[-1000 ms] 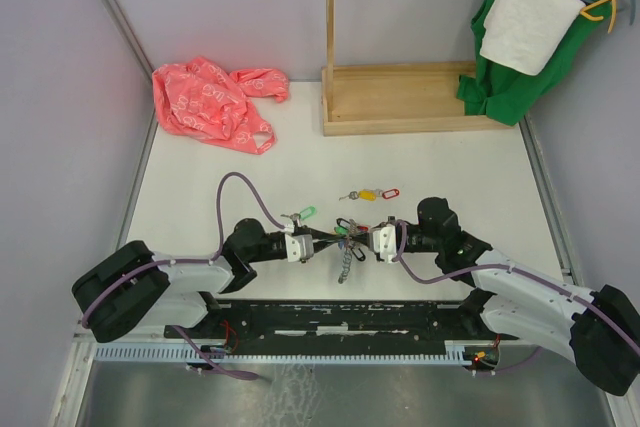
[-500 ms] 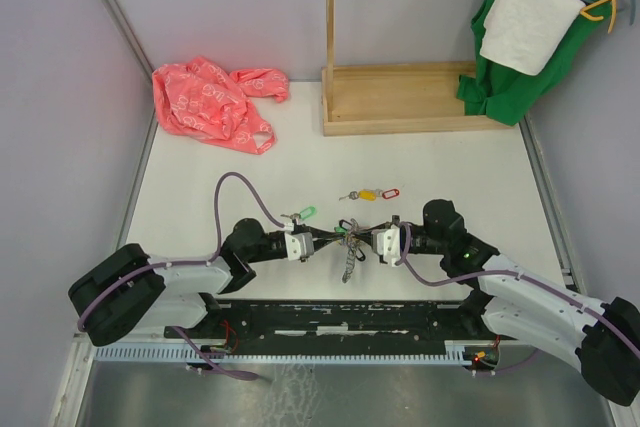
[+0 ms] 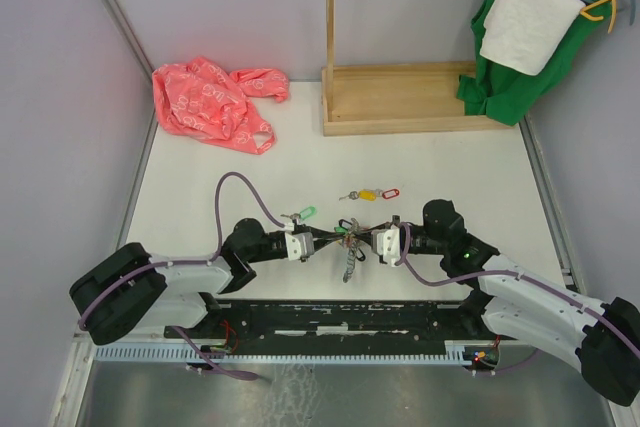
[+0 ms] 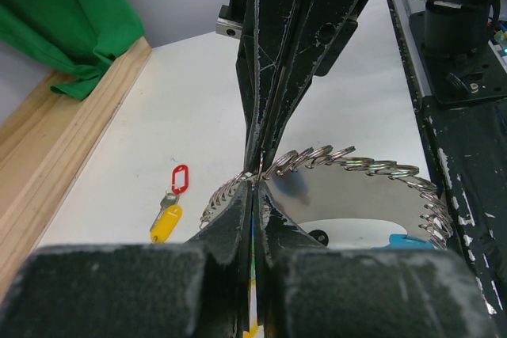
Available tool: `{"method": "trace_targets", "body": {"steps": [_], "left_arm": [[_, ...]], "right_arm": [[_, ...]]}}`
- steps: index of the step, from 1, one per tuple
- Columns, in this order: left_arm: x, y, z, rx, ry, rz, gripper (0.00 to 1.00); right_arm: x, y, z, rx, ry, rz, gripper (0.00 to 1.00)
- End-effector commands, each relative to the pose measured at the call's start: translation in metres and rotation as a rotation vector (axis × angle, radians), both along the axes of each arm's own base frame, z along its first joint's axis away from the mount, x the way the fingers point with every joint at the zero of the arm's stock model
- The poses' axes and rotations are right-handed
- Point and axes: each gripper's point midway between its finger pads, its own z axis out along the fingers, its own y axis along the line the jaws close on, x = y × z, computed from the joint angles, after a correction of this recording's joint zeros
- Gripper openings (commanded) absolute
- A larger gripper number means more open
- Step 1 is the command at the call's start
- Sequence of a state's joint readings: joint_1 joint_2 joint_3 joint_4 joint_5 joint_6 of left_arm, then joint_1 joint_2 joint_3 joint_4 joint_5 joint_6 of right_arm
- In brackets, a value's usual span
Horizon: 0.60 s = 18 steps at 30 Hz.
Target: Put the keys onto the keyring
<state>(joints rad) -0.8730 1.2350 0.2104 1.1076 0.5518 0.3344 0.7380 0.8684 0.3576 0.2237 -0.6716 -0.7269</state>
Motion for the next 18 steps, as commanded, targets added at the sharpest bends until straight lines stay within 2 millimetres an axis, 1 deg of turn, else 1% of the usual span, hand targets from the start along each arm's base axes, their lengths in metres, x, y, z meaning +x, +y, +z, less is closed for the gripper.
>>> {"method": "trace_targets", "body": {"steps": [1,9,18], "left_arm": [[-0.0006,-0.001,0.0167,-0.058,-0.029,-0.003,0.03],[-0.0005,-0.0014,0.0168,-0.062,-0.025,-0.002,0.03],[0.0006,-0.0033,0.0155,-0.06,-0.02,-0.004,0.03]], "right_arm": [[0.006,0.0038,0.0233,0.062,-0.068,-0.012,0.01],[0.0096,0.0021,0.0248,0.064,-0.081,-0.034,0.01],[0.0059,0.0049,0.0269,0.081,-0.081,-0.009,0.01]]}}
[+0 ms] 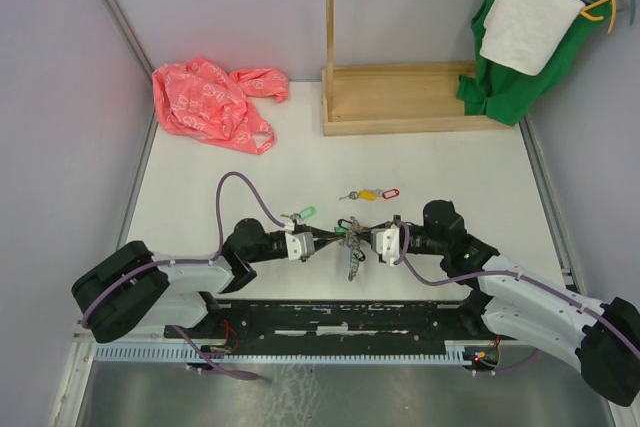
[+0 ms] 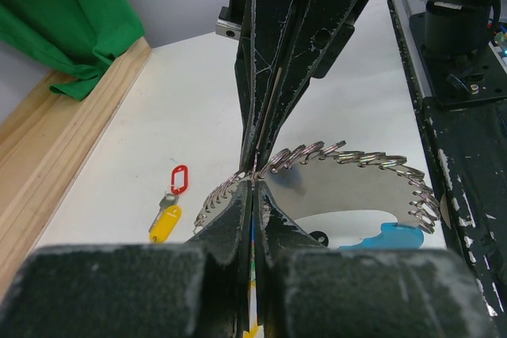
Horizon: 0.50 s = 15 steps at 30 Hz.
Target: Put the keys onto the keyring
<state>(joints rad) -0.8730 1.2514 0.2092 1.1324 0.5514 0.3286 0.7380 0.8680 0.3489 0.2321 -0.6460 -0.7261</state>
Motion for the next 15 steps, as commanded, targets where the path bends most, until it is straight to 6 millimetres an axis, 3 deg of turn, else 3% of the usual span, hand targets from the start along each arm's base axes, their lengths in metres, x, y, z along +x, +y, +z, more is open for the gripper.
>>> {"method": "trace_targets", "body": {"steps": [1,15], "left_arm": [[0.0005,-0.0024,0.0157,-0.054,-0.021,-0.002,0.03],[0.0069,-0.0011,0.0118,-0.046,-0.014,0.032,0.03]], "right_arm": [[0.002,0.0069,0.0301,0.086,-0.08,0.017,0.01],[0.0014,0.0073,0.0327,0.103,-0.077,0.017,0.01]]}}
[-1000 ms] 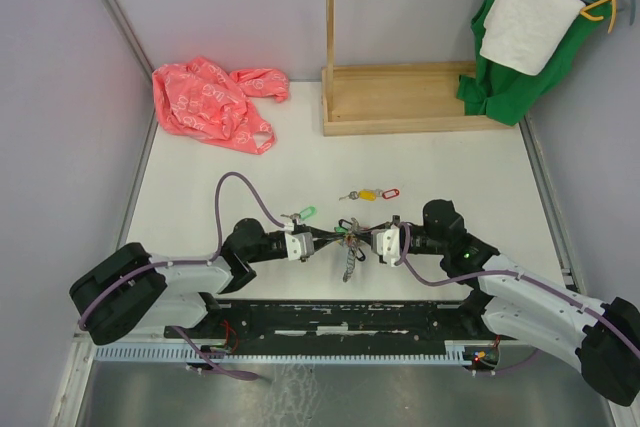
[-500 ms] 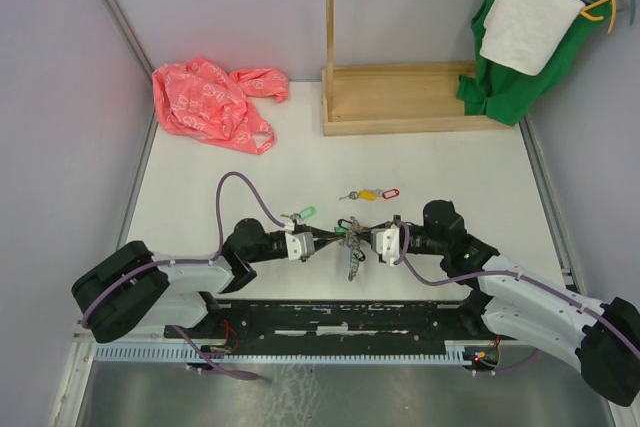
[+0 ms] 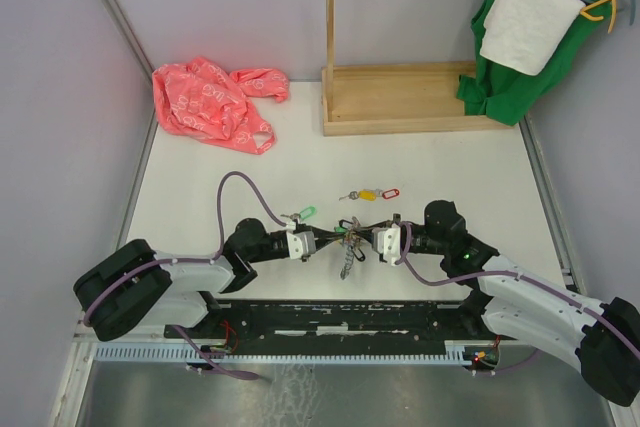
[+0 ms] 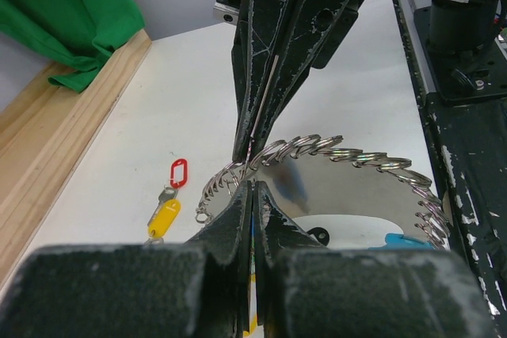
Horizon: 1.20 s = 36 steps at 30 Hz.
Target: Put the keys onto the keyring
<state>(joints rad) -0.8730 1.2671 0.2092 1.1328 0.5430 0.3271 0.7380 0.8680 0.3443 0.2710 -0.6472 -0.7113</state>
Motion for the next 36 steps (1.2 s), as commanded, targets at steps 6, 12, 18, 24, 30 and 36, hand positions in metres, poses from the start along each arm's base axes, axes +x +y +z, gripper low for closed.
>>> {"method": "trace_targets", "body": {"steps": [6,12,18,24,30,36], "left_arm": [[0.0048,0.0012,0.0192,-0.069,-0.032,0.029,0.03],[0.0006,0.0007,0.0234,-0.089,-0.035,0.007,0.03],[0.0003,0.0011,0.023,-0.091,-0.035,0.006,0.03],[0.0009,0.0005,0.0215,-0.086,-0.031,0.006,0.03],[0.0044,0.0026,0.0183,-0.073,-0.031,0.028,0.03],[0.0055,0.0035,0.0191,-0.069,-0.038,0.034,0.03]], "right_arm": [[-0.0004,0.0048,0.0231,0.064,-0.06,0.019,0.01],[-0.0008,0.0054,0.022,0.061,-0.057,0.025,0.01],[-0.0016,0.0054,0.0214,0.061,-0.056,0.028,0.01],[-0.0021,0.0058,0.0218,0.063,-0.059,0.031,0.01],[-0.0009,0.0037,0.0215,0.063,-0.064,0.018,0.01],[-0.0018,0.0037,0.0218,0.063,-0.063,0.021,0.01]]}}
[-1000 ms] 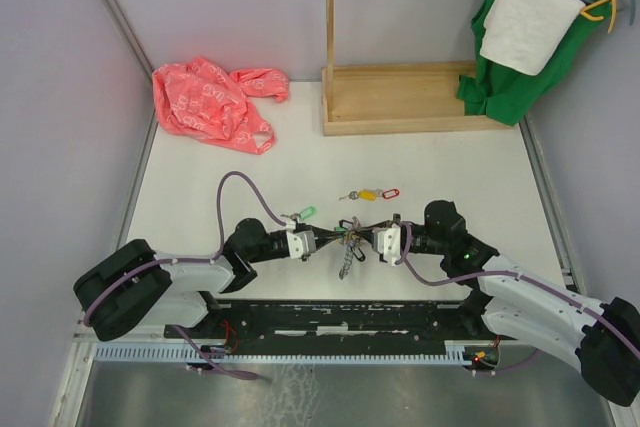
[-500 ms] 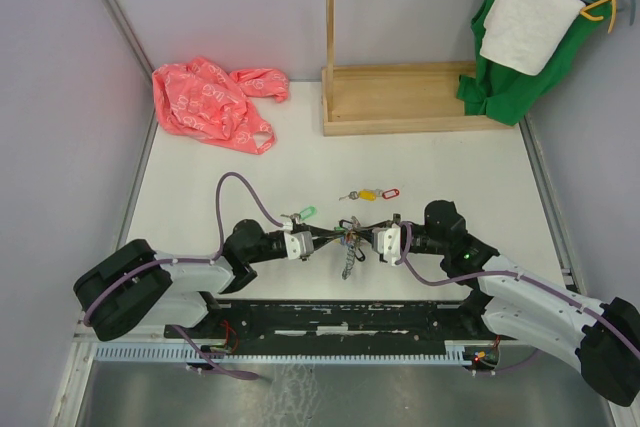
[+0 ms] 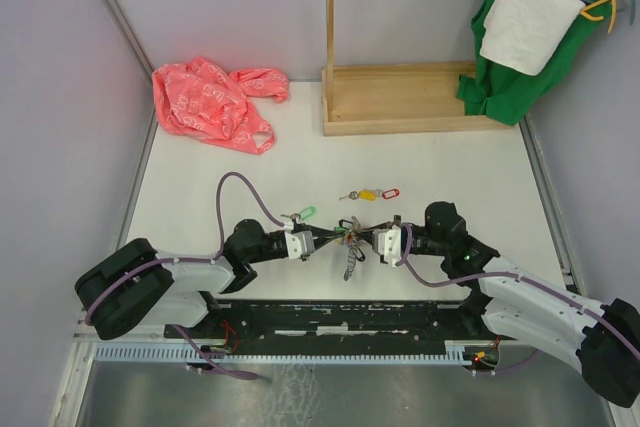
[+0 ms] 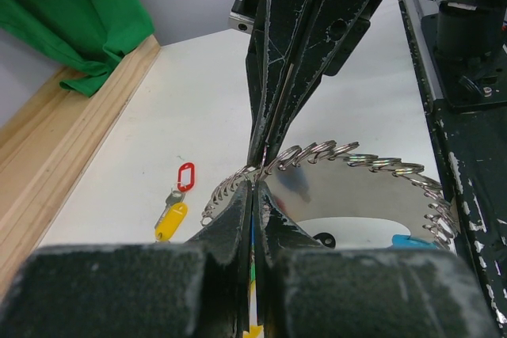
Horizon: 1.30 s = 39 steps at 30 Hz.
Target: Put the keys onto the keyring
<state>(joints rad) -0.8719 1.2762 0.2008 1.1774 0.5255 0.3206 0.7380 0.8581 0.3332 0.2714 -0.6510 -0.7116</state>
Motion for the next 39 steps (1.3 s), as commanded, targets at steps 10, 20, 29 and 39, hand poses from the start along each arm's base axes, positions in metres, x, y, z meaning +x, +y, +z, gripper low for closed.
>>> {"method": "trace_targets", "body": {"steps": [10,20,29,39], "left_arm": [[-0.0032,-0.0008,0.0158,-0.047,-0.028,-0.023,0.03],[-0.0037,-0.0023,0.0162,-0.047,-0.027,-0.032,0.03],[-0.0039,-0.0034,0.0164,-0.047,-0.025,-0.037,0.03],[-0.004,-0.0039,0.0174,-0.052,-0.026,-0.039,0.03]], "right_arm": [[0.0022,0.0058,0.0244,0.064,-0.065,0.014,0.01],[0.0023,0.006,0.0248,0.066,-0.065,0.014,0.01],[0.0014,0.0075,0.0258,0.068,-0.062,0.025,0.01],[-0.0001,0.0092,0.0271,0.073,-0.058,0.036,0.01]]}}
